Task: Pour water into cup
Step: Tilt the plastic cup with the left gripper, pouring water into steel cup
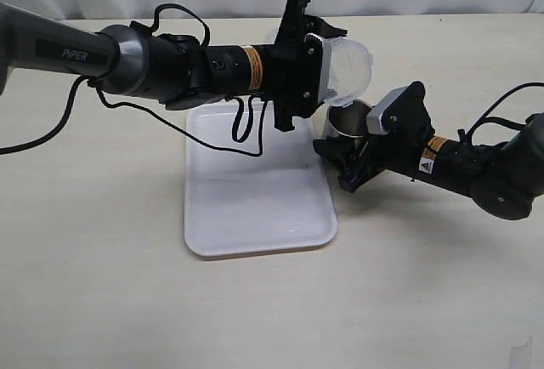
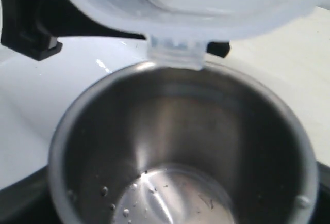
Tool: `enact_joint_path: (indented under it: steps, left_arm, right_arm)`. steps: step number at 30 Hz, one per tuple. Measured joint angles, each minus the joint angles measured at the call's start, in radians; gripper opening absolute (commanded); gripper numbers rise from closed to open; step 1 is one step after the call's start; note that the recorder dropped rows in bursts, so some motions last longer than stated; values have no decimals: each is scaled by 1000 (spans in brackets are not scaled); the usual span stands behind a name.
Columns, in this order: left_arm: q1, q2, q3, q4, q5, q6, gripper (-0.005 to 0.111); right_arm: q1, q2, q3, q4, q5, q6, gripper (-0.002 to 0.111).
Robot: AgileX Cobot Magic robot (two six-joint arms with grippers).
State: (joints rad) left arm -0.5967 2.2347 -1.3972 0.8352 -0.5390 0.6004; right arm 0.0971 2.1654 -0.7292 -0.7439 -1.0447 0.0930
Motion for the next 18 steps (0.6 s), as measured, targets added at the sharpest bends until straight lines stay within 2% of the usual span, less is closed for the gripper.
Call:
enact_joint_path:
  steps: [18]
  left_arm:
    - [0, 0, 0, 0, 0, 192, 0]
  right_arm:
    - [0, 0, 0, 0, 0, 0, 4]
